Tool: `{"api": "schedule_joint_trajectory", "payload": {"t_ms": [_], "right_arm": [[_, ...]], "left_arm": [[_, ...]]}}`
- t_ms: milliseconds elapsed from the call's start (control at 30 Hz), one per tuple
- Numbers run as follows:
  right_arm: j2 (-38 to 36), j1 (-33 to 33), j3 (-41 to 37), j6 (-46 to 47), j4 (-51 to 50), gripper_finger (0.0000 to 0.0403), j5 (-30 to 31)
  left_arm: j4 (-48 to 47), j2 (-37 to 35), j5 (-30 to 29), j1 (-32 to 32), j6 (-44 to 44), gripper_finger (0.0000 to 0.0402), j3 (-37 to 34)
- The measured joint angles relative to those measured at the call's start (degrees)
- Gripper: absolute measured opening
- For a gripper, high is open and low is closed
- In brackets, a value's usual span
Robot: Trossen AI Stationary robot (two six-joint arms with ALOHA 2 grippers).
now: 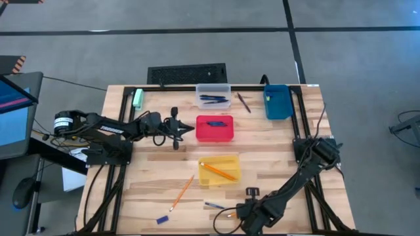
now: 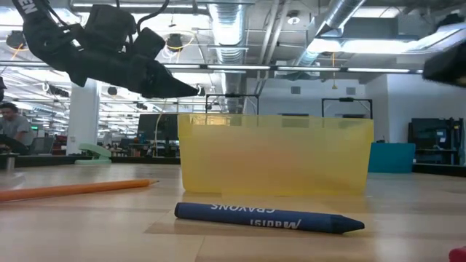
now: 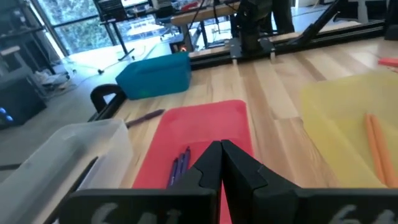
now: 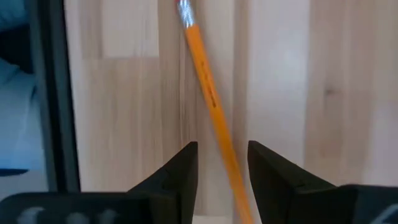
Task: Sort crayons/erasers/pens/pencils in bins
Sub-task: Put the bottom right orange pencil into the yellow bin
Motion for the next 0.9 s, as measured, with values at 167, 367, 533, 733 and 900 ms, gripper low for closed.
{"api": "schedule_joint_trajectory", "payload": {"t_ms": [167,367,533,733,900], "right_arm": [[1.77,-0.02,0.13,0.40,-0.09,0.0135,-1.25],[1.83,-0.58,0.08,-0.51,-0.77,0.0128,-0.75],[1.83,-1.67,-0.09,-1.34,-2.94,0.0115,-0.53],[1.64,-3.19,-0.99,-2.27,-2.64,0.0096,-0.80],[1.65,-4.10,-1.01,-3.16,-3.35,0.0080,-1.43]], "left_arm": [[0.18,0.00,-0.03,0.04,-0.38,0.0000,0.00],[-3.34,0.00,-0.04,0.04,-1.27,0.0000,0.02],[-4.79,0.00,-0.46,0.01,-1.40,0.0000,0.02],[-4.57,0.00,-0.67,-1.02,-1.16,0.0000,0.02],[-2.10,0.00,-0.74,-1.59,-0.42,0.0000,0.02]]}}
